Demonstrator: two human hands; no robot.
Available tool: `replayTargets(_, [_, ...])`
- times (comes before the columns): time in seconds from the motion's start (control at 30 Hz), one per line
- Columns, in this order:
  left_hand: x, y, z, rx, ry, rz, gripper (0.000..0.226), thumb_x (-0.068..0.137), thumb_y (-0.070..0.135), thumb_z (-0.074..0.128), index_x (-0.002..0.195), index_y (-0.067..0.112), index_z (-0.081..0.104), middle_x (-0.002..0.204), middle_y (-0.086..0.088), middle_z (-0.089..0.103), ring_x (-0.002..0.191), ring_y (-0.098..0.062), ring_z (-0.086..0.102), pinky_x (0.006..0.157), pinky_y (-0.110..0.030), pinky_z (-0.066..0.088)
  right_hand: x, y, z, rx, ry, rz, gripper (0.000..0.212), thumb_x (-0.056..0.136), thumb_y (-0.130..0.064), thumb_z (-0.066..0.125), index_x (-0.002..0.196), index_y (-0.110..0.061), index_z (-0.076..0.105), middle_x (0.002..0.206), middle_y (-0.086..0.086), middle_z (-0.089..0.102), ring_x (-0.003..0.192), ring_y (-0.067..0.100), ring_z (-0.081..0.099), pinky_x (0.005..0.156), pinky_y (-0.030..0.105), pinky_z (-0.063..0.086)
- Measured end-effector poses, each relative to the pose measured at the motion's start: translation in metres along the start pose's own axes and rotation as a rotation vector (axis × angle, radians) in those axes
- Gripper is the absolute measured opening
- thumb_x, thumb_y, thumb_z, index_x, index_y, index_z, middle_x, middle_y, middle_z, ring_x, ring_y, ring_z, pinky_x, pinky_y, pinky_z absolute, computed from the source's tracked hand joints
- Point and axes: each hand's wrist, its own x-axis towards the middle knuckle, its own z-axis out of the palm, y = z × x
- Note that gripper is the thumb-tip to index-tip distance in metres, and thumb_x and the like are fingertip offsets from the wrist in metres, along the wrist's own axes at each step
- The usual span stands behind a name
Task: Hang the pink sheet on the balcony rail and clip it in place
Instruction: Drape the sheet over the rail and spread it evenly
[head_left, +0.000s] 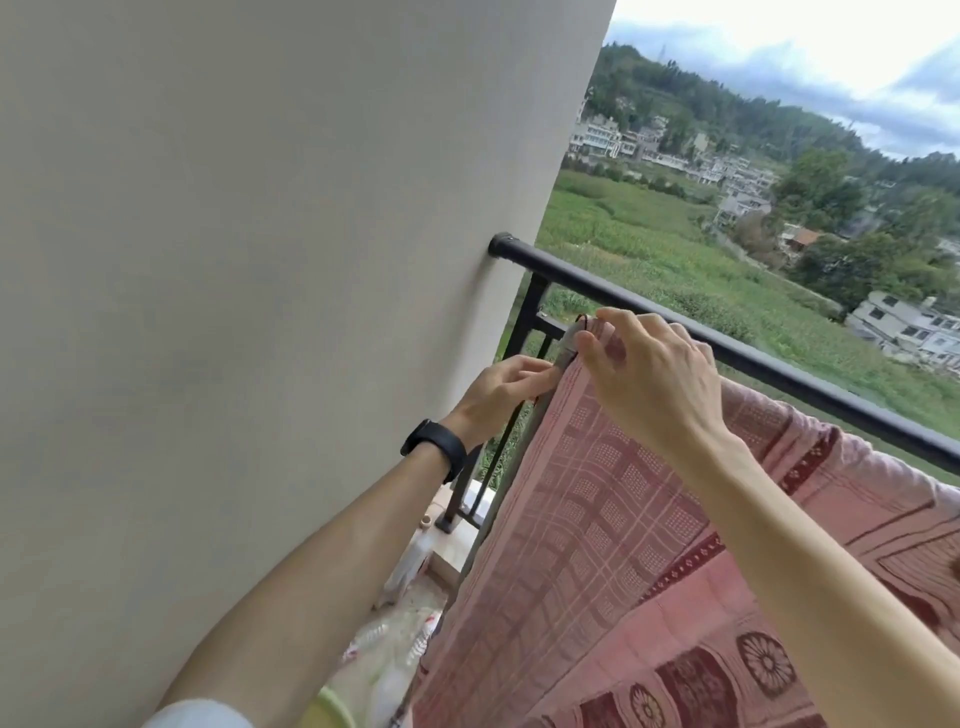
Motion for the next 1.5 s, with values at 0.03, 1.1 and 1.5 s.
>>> replayTargets(0.03, [-0.001,-0.004,-0.001,0.025,0.001,0.018,0.042,0.086,0.046,0.068,0.12,0.021,0.062,0.111,0.006,0.067,0.102,-0.01,0.064,0.085,-0.027,0.053,0.006,-0.004,0.002,0.008,-0.006,-0.021,0.047,0.101,-0.056,0.034,0.134,-0.028,0.053,0.126,0.005,0.063,0.114,0.028,0.058,0.093,0.045,0.044])
replayTargets(1.1, [-0.067,-0.165,0.004,0.243,0.122,-0.342,0.026,0.092,0.041,0.054,0.113,0.033,0.066,0.114,0.008,0.069,0.106,-0.012,0.062,0.09,-0.03,0.051,-0.025,-0.057,0.066,-0.603,-0.336,-0.565,0.045,0.096,-0.05,0.035,0.112,-0.027,0.07,0.124,-0.001,0.068,0.131,0.025,0.05,0.117,0.063,-0.005])
replayTargets(1.5, [-0.044,-0.172,0.026,0.504,0.011,-0.439,0.019,0.081,0.027,0.053,0.098,0.019,0.057,0.083,0.001,0.06,0.089,-0.028,0.06,0.073,-0.032,0.049,-0.042,-0.026,0.111,-0.164,-0.299,-0.824,0.025,0.086,-0.015,0.064,0.11,-0.016,0.07,0.118,0.006,0.066,0.114,0.027,0.057,0.109,0.05,0.038])
